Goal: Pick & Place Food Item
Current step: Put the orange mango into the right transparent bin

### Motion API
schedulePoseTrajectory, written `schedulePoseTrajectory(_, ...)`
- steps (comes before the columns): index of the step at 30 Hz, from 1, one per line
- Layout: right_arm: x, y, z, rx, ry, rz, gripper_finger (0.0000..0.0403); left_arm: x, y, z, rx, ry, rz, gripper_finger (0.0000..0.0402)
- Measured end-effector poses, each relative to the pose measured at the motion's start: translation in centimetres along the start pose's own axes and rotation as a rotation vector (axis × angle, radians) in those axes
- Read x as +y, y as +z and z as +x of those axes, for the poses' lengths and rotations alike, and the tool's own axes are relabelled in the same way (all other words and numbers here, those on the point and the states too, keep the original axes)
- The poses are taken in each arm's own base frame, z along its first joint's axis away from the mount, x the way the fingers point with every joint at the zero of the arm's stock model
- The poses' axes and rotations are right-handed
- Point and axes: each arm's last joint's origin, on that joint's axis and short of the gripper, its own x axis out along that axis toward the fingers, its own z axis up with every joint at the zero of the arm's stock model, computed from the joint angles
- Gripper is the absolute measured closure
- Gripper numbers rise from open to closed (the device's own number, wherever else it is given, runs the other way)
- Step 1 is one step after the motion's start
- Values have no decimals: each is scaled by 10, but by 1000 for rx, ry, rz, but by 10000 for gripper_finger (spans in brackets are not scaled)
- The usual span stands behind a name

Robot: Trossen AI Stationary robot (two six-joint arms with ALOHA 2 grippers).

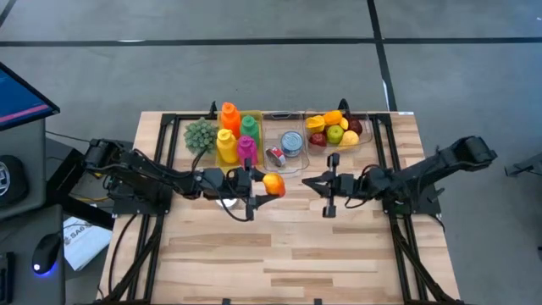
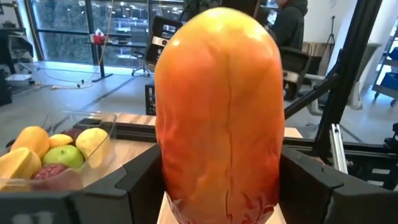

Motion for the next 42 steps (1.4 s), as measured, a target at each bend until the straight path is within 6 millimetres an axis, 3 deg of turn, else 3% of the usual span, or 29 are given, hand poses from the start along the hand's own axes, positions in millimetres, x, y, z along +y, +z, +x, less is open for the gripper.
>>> schedulePoseTrajectory(9,14,-18,26,67,19,-77,317,0,-5,0,49,4,10,163)
schedulePoseTrajectory(19,15,-14,34,48,8,37,143,1,-10,-1,99,7,20,163)
schedulePoseTrajectory(23,16,-20,35,75,9,65,96,1,-10,-1,101,7,20,159)
schedulePoseTrajectory(30,24,-39,50,138,18,45,72,1,-11,-1,109,-3,21,161)
schedulePoseTrajectory(37,26,-43,80,138,-10,43,73,0,-12,-1,126,-5,3,160)
schedulePoseTrajectory(42,28,-44,90,151,24,38,81,-2,-15,-2,147,-10,9,160)
